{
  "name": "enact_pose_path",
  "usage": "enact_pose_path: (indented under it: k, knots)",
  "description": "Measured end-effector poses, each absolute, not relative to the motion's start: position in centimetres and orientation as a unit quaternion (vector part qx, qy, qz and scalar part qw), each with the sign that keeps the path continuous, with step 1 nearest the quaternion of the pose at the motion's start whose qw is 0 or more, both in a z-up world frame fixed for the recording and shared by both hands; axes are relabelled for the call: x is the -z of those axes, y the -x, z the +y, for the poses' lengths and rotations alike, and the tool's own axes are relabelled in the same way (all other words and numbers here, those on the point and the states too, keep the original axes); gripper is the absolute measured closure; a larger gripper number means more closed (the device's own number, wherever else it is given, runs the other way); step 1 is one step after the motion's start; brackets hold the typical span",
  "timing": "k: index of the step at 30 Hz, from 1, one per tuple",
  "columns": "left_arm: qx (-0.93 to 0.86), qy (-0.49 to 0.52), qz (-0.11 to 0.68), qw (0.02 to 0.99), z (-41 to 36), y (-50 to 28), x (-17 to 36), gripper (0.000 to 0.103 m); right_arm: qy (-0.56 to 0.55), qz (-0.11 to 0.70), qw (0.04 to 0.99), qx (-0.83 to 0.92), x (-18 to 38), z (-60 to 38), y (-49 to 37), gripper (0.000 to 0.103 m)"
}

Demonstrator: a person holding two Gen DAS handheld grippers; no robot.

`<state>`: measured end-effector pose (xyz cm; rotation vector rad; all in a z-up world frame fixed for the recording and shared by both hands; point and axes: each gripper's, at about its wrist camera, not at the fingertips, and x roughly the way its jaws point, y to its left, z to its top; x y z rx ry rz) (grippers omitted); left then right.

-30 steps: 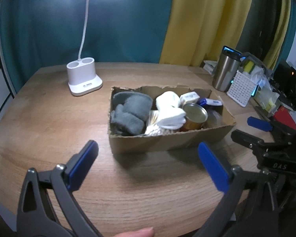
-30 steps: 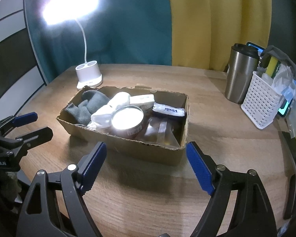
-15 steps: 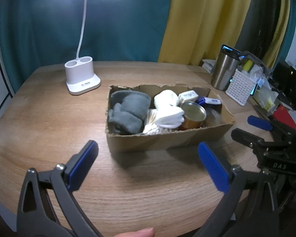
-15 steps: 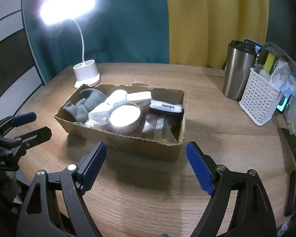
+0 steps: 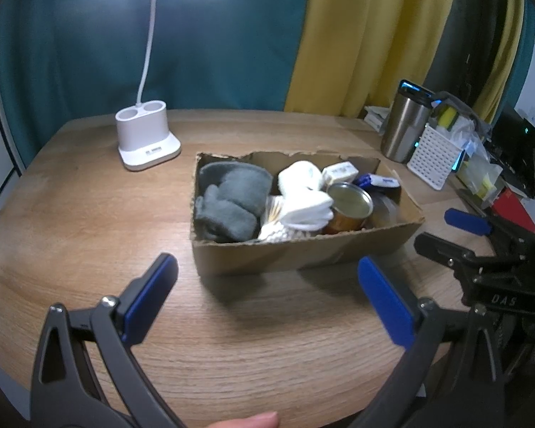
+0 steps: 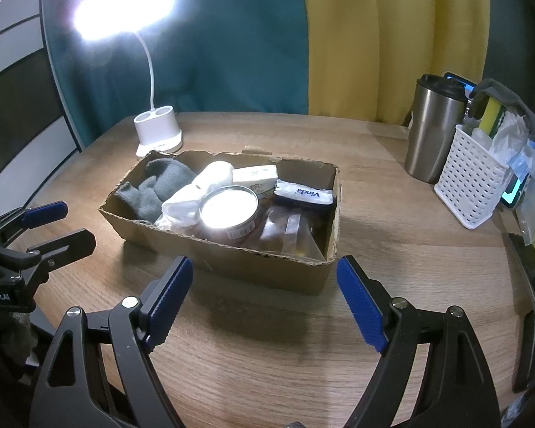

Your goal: Organize objects

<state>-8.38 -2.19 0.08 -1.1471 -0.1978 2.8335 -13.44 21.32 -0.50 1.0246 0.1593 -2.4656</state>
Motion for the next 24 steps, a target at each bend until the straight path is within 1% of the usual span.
enact_pose_path:
  k: [24]
  knots:
    - [-0.924, 0.376, -0.065, 0.034, -2.49, 8.34, 0.25, 0.0, -0.378, 0.064, 0.234, 0.894, 0.85, 21.06, 13.48, 0.018]
